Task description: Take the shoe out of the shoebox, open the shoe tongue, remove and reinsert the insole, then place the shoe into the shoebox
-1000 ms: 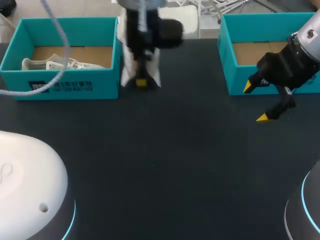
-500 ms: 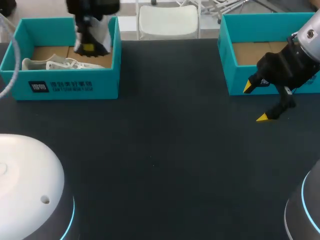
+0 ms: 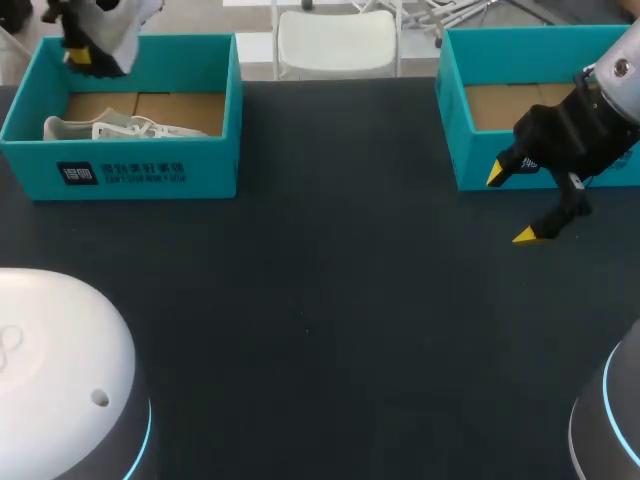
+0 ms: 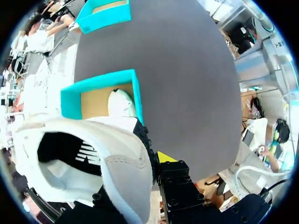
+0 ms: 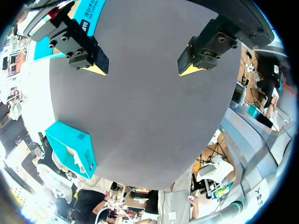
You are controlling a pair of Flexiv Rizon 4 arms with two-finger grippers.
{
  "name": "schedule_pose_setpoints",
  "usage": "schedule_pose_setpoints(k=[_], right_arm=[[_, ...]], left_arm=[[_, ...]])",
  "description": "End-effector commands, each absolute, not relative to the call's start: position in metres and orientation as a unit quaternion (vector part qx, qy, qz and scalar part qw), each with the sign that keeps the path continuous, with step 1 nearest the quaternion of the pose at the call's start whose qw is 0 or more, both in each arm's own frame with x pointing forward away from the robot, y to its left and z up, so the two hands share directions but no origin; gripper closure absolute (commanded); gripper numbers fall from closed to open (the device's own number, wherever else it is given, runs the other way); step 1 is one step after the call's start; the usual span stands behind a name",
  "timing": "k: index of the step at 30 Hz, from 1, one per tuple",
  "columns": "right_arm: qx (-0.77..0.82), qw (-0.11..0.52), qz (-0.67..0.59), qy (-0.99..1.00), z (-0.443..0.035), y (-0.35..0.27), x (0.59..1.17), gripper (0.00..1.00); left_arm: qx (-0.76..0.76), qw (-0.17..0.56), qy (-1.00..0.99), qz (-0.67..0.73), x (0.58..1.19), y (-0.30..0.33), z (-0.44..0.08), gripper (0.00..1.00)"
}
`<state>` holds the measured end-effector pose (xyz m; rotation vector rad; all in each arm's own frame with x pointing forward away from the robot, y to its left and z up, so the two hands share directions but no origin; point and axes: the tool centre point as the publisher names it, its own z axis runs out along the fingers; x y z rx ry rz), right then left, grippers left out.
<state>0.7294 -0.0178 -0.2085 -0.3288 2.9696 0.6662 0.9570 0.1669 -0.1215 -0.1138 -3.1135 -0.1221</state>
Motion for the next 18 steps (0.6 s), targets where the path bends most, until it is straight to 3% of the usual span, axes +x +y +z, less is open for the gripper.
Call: schedule_pose_setpoints(k=[1,9,18], right_arm=[[-0.107,0.040,0.216,0.970,-0.210,-0.017,0.730,0.00],[-0.107,0.040,0.216,0.970,-0.210,-0.017,0.730,0.00],[-0.107,0.040,0.216,0.970,-0.210,-0.017,0.730,0.00]], left_arm=[[-0.033,0.035,-0.999,-0.011,0.980,0.209,-0.117,1.00],[0.001,0.037,-0.999,-0.004,1.007,0.258,-0.112,1.00],[0.001,0.037,-0.999,-0.004,1.007,0.258,-0.112,1.00]])
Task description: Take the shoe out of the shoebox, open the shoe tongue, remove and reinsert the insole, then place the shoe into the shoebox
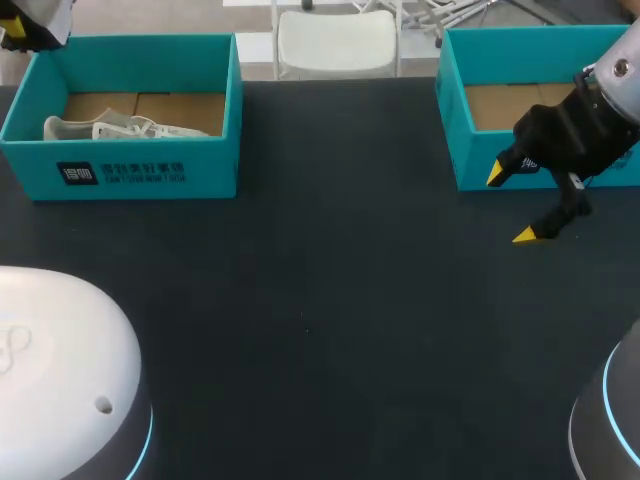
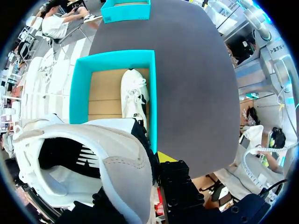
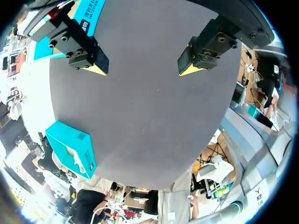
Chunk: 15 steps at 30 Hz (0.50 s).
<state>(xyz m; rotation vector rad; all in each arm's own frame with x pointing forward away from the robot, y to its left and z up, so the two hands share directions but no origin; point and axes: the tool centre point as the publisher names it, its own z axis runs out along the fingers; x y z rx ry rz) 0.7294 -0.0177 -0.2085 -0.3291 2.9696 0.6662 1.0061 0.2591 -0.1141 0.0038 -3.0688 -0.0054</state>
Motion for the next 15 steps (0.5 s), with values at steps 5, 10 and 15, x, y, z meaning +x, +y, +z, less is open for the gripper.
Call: schedule_pose_setpoints(k=[5,10,15], right_arm=[[-0.107,0.040,0.216,0.970,-0.2096,-0.0166,0.7300,0.00],[-0.107,0.040,0.216,0.970,-0.2096,-0.0166,0.7300,0.00],[-0.107,0.040,0.216,0.970,-0.2096,-0.0166,0.7300,0.00]], left_arm=[[0.001,0.037,-0.999,-0.004,1.0068,0.2581,-0.1117,1.00],[0.001,0.037,-0.999,-0.004,1.0068,0.2581,-0.1117,1.00],[-0.092,0.065,-0.994,0.007,1.0058,0.2566,-0.1140,1.00]])
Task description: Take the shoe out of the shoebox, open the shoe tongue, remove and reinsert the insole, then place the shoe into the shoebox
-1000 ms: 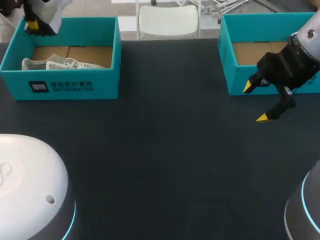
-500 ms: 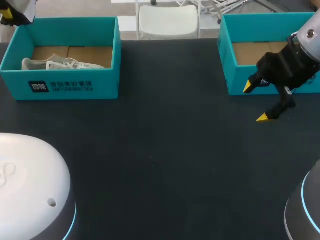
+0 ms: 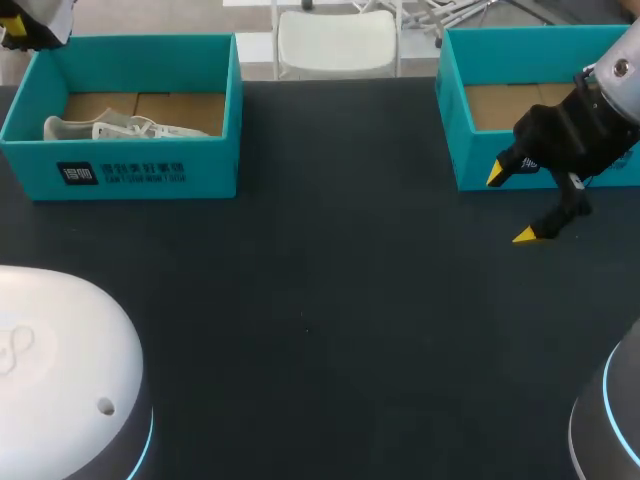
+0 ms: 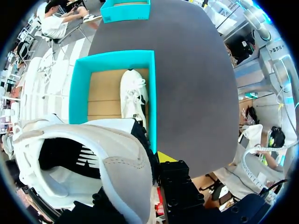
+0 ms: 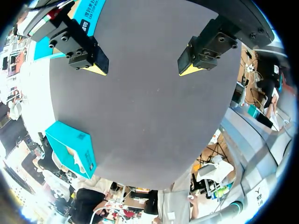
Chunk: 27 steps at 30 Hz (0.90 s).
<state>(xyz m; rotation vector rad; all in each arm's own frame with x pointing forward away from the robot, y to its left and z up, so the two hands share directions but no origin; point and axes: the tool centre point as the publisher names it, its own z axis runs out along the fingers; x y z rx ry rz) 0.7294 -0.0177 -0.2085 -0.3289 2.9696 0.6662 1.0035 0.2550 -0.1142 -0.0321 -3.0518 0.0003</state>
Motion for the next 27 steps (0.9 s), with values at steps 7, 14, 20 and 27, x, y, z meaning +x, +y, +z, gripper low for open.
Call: schedule_pose_setpoints(k=[7,14,20,27], right_arm=[[-0.107,0.040,0.216,0.970,-0.210,-0.017,0.730,0.00],[-0.107,0.040,0.216,0.970,-0.210,-0.017,0.730,0.00],[-0.107,0.040,0.216,0.970,-0.210,-0.017,0.730,0.00],[-0.107,0.040,0.216,0.970,-0.210,-0.017,0.730,0.00]], left_arm=[[-0.355,0.042,-0.934,-0.010,1.024,0.284,-0.118,1.00],[-0.599,0.070,-0.790,-0.112,1.048,0.316,-0.112,1.00],[-0.681,0.045,-0.710,-0.174,1.049,0.322,-0.107,1.00],[-0.715,0.029,-0.668,-0.205,1.047,0.326,-0.107,1.00]])
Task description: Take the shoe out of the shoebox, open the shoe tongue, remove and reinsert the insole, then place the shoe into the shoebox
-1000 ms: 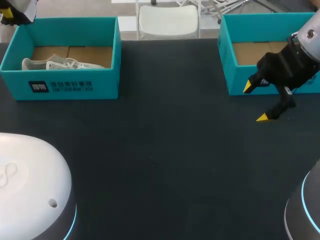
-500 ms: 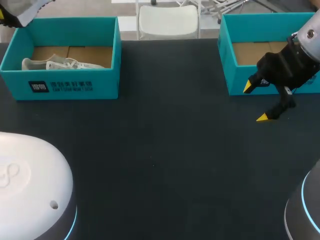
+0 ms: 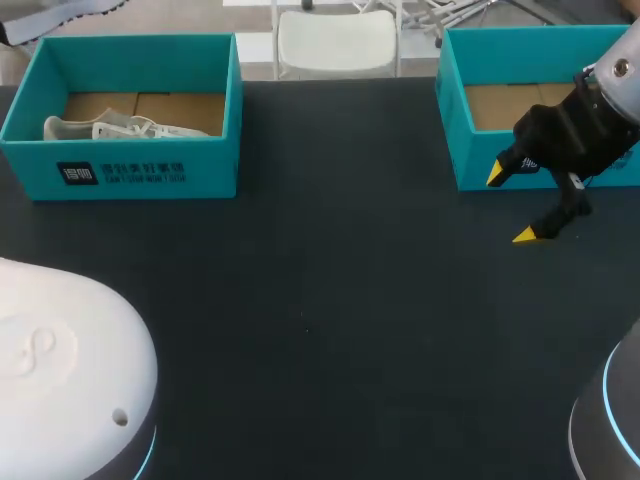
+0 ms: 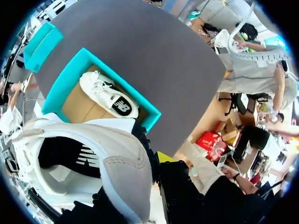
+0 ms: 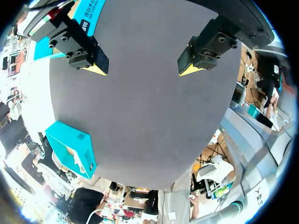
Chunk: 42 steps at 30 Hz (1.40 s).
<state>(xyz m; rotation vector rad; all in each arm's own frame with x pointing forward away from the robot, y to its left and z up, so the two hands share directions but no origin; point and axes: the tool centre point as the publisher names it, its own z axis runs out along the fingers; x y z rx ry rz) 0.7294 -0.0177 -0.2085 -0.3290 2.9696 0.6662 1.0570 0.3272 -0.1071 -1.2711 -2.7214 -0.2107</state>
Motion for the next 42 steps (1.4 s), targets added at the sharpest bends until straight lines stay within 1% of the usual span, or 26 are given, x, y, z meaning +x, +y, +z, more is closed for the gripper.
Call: schedule_pose_setpoints(k=[1,18,31,39,42], right_arm=[[-0.107,0.040,0.216,0.970,-0.210,-0.017,0.730,0.00],[-0.107,0.040,0.216,0.970,-0.210,-0.017,0.730,0.00],[-0.107,0.040,0.216,0.970,-0.210,-0.017,0.730,0.00],[-0.107,0.040,0.216,0.970,-0.210,-0.017,0.730,0.00],[-0.107,0.040,0.216,0.970,-0.210,-0.017,0.730,0.00]], left_arm=[[-0.715,0.029,-0.668,-0.205,1.047,0.326,-0.107,1.00],[-0.715,0.029,-0.668,-0.205,1.047,0.326,-0.107,1.00],[-0.699,0.032,-0.691,-0.184,1.064,0.304,-0.129,1.00],[-0.681,0.021,-0.712,-0.167,1.098,0.298,-0.148,1.00],[-0.683,0.034,-0.713,-0.158,1.112,0.296,-0.154,1.00]])
